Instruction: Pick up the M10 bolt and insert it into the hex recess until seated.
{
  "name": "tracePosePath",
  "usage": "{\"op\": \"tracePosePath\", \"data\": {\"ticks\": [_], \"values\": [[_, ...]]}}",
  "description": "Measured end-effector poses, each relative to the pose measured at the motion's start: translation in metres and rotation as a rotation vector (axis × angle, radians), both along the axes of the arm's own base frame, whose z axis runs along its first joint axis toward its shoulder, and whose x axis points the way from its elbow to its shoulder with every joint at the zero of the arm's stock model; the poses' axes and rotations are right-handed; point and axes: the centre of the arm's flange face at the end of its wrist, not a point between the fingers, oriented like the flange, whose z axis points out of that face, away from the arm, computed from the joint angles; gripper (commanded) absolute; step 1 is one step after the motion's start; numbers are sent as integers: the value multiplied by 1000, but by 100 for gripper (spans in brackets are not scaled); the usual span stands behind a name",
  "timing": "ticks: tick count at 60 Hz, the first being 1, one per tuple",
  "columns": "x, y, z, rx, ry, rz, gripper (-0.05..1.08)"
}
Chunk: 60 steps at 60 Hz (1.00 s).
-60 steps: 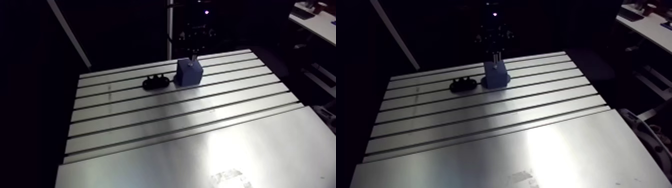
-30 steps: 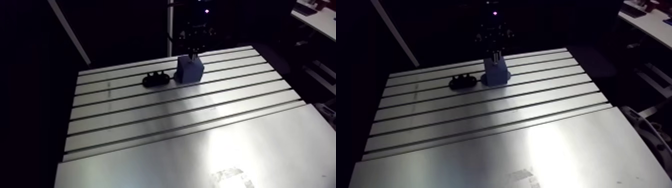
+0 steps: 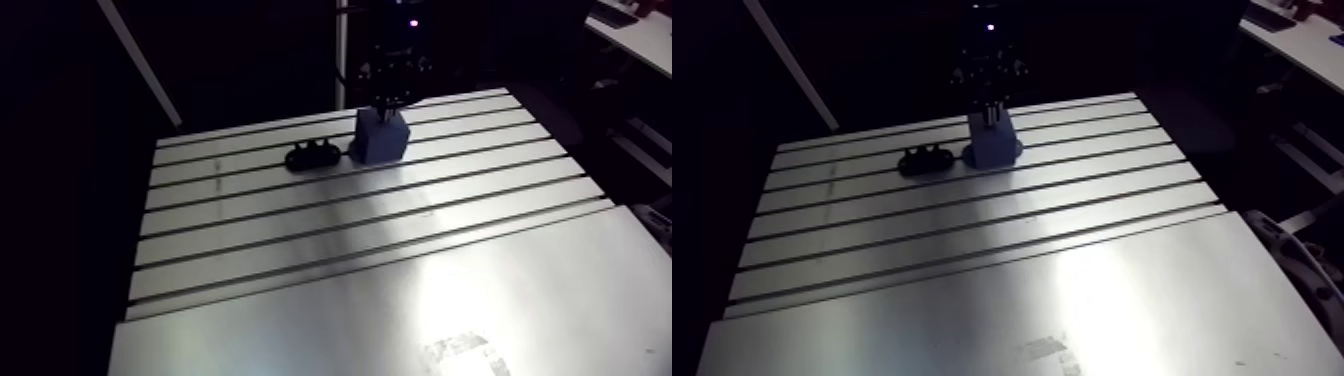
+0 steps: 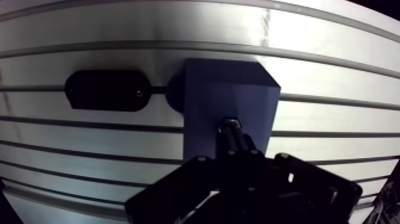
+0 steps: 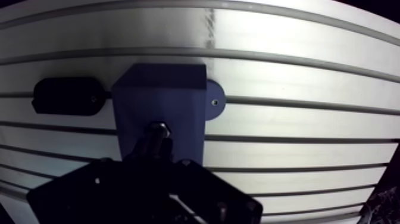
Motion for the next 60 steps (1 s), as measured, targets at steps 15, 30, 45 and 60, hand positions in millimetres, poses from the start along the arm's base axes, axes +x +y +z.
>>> {"op": "tracePosePath", "data": {"ticks": [15,30,45,60], "values": [[1,-1,-2,-1,-3,1,108],[1,-2,-3,-1,-6,2,108],[1,-2,-4,-1,-6,2,108],[0,-2,-5,2,3,3,108]]}}
